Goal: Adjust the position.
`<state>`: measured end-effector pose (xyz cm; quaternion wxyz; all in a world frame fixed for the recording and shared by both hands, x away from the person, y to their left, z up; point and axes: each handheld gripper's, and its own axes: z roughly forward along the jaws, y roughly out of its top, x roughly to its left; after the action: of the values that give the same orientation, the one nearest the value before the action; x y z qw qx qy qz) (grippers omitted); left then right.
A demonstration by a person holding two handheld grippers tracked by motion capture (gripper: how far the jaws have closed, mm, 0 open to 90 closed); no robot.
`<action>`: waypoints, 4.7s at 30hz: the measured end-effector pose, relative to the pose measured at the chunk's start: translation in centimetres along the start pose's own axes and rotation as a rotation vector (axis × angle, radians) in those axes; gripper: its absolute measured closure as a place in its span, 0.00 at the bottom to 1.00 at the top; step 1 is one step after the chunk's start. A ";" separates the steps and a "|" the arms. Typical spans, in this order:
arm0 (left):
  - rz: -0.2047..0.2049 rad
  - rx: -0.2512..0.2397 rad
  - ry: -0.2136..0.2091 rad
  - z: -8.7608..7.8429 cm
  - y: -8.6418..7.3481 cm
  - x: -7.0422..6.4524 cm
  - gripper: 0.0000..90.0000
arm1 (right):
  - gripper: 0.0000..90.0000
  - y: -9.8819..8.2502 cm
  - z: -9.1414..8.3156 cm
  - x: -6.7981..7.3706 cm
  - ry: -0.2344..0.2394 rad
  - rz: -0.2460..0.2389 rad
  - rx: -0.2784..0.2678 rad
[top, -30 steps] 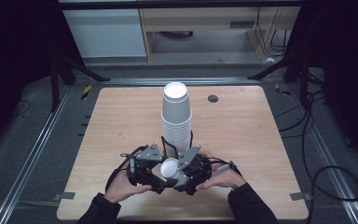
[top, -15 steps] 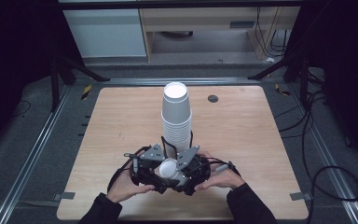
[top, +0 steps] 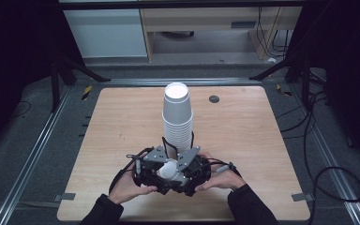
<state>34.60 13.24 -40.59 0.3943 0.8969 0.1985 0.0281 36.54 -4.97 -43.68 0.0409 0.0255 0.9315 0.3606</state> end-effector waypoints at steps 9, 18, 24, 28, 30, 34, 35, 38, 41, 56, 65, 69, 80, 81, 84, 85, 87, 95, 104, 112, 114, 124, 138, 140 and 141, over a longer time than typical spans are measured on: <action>-0.012 0.006 0.001 0.1 0.1 0.0 0.22 | 0.17 0.0 0.0 0.0 0.000 0.001 0.007; -0.023 0.010 -0.008 0.0 0.0 0.2 0.23 | 0.15 0.1 0.3 0.0 0.014 0.024 0.008; -0.031 -0.002 -0.011 -0.1 0.0 0.2 0.24 | 0.14 0.1 0.2 -0.1 0.012 0.036 0.003; -0.032 -0.004 -0.012 -0.2 -0.1 0.3 0.24 | 0.10 0.1 0.0 -0.1 0.025 0.070 0.001; -0.031 -0.007 -0.011 -0.3 -0.1 0.3 0.24 | 0.08 0.2 -0.1 -0.1 0.030 0.071 -0.002; -0.031 -0.016 -0.004 -0.6 -0.1 0.4 0.24 | 0.07 0.1 -0.5 -0.2 0.026 0.079 -0.006; -0.029 -0.020 -0.004 -0.7 -0.1 0.4 0.24 | 0.06 0.1 -0.7 -0.3 0.022 0.084 -0.010; -0.025 -0.025 0.008 -1.0 -0.1 0.4 0.24 | 0.05 0.0 -1.4 -0.4 0.006 0.094 -0.015; -0.032 -0.032 0.012 -1.3 -0.2 0.6 0.24 | 0.04 -0.1 -2.4 -0.6 -0.013 0.098 -0.039; -0.063 -0.100 0.058 -3.1 -0.6 1.4 0.23 | 0.04 -2.3 -7.0 -1.3 -0.098 0.190 -0.156; -0.062 -0.140 0.056 -3.7 -0.7 1.5 0.23 | 0.06 -3.6 -8.1 -1.1 -0.123 0.220 -0.194; -0.064 -0.177 0.060 -3.9 -0.7 1.5 0.23 | 0.06 -4.1 -8.3 -1.0 -0.137 0.236 -0.205; -0.070 -0.247 0.043 -4.2 -0.6 1.6 0.23 | 0.06 -5.0 -8.4 -0.8 -0.139 0.272 -0.230; -0.073 -0.258 0.043 -4.2 -0.6 1.6 0.23 | 0.06 -5.0 -8.4 -0.8 -0.137 0.274 -0.234; -0.084 -0.290 0.030 -4.3 -0.5 1.7 0.23 | 0.05 -4.9 -8.4 -0.9 -0.132 0.278 -0.249; -0.084 -0.297 0.027 -4.3 -0.5 1.7 0.23 | 0.05 -4.8 -8.3 -0.9 -0.133 0.278 -0.251; -0.087 -0.311 0.023 -4.3 -0.5 1.7 0.23 | 0.05 -4.7 -8.3 -0.9 -0.130 0.279 -0.255; -0.092 -0.337 -0.001 -3.8 -0.4 1.7 0.23 | 0.04 -4.1 -7.7 -0.7 -0.099 0.270 -0.268; -0.072 -0.339 -0.053 -2.8 0.0 1.1 0.23 | 0.04 -3.7 -7.1 -0.6 -0.049 0.263 -0.290; -0.052 -0.352 -0.081 -2.6 0.3 0.7 0.23 | 0.04 -3.6 -6.8 -0.6 -0.023 0.261 -0.299; -0.046 -0.354 -0.089 -2.6 0.3 0.6 0.23 | 0.04 -3.5 -6.7 -0.5 -0.014 0.259 -0.300; -0.034 -0.354 -0.121 -2.5 0.5 0.2 0.23 | 0.04 -3.3 -6.4 -0.4 0.024 0.243 -0.323; -0.023 -0.362 -0.146 -2.3 0.6 -0.1 0.23 | 0.05 -3.1 -5.6 -0.3 0.069 0.237 -0.337; -0.023 -0.366 -0.153 -2.3 0.6 0.0 0.23 | 0.05 -3.1 -5.6 -0.4 0.074 0.238 -0.340; -0.023 -0.368 -0.155 -2.3 0.6 0.0 0.23 | 0.06 -3.1 -5.5 -0.4 0.075 0.237 -0.343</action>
<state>34.30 14.48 -38.56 0.5660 0.8068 0.1695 -0.0096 36.31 -10.97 -41.65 -0.0329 0.1139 0.8477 0.5170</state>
